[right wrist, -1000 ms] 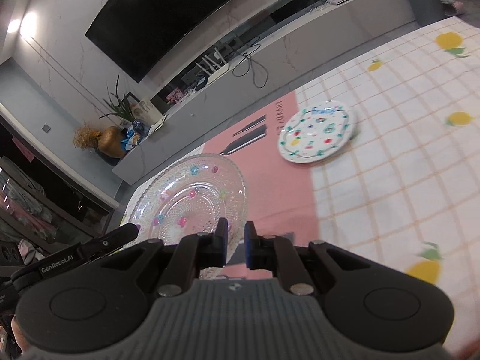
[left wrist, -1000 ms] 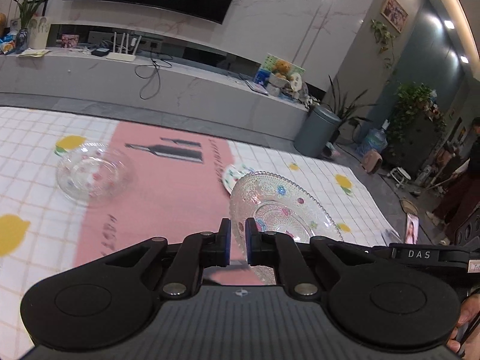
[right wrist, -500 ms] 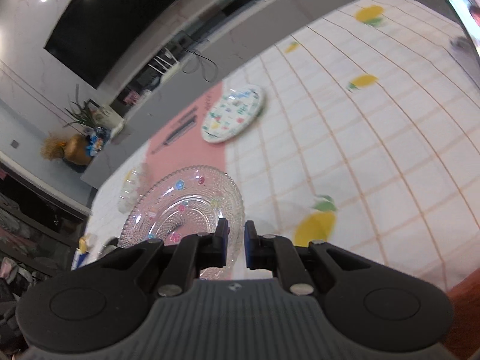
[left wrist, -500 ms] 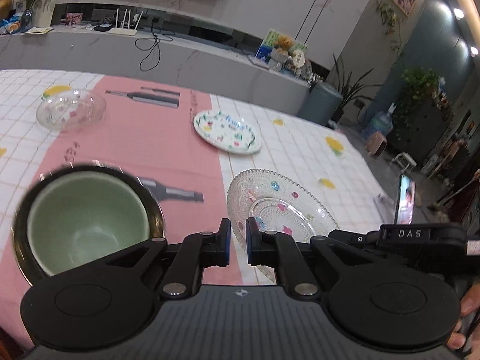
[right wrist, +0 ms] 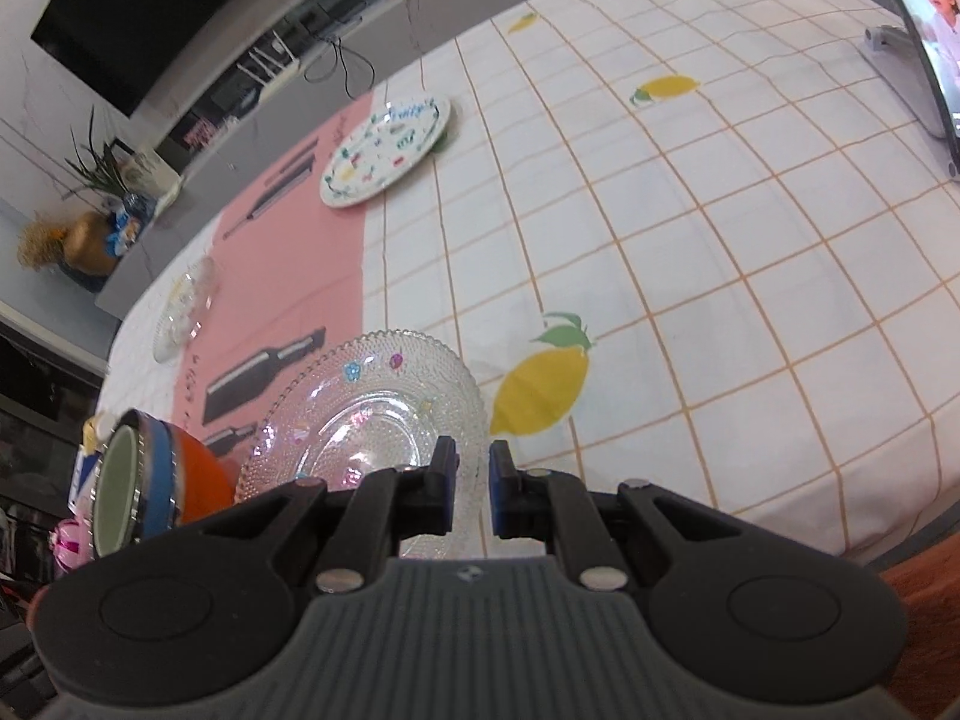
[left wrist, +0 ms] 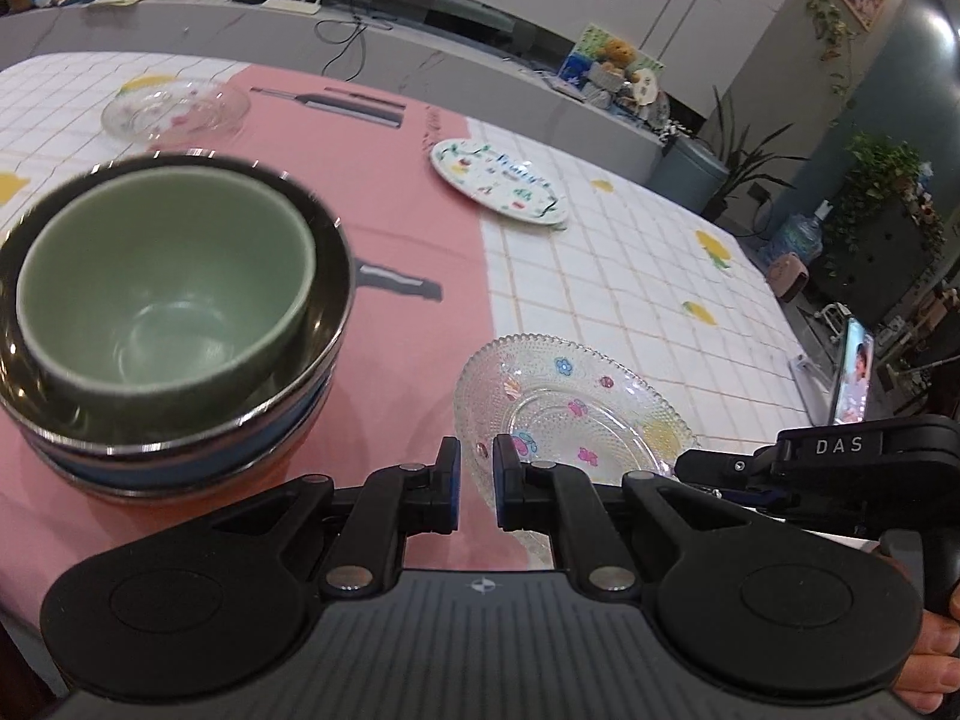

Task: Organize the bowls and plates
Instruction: 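Lift the glass plate with both tools and carry it beside the bowl stack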

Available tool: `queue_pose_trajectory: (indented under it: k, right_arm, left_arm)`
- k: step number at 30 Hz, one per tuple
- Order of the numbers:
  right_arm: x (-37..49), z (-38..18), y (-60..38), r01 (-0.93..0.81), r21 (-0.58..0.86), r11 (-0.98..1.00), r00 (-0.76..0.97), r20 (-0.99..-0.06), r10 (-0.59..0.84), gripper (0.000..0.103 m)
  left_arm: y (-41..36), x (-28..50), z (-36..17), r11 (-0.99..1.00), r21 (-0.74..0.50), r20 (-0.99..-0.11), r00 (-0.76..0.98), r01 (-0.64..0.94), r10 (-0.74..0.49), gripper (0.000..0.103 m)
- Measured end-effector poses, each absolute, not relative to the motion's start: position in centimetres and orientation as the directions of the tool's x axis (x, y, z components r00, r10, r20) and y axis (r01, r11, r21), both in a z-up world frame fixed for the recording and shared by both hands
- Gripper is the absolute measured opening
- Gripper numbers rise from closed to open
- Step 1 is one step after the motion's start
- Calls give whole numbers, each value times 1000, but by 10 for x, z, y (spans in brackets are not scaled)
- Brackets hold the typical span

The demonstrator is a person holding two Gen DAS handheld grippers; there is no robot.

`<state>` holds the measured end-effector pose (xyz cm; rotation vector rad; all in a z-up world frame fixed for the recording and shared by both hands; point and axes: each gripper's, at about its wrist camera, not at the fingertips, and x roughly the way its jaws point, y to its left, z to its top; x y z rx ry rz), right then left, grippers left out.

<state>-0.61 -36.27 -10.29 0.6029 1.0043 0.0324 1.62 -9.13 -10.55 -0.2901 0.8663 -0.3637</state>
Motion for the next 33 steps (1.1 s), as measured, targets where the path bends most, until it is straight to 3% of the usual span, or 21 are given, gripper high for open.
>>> queue_pose_trajectory:
  k: [19, 33]
  right_arm:
    - [17, -117, -346, 274, 380, 883, 497, -843, 208, 14]
    - [24, -116, -345, 291, 369, 883, 513, -839, 181, 21]
  left_arm:
    - [-117, 27, -124, 952, -262, -727, 617, 158, -302, 12]
    - [-124, 29, -125, 955, -224, -718, 630, 196, -298, 15]
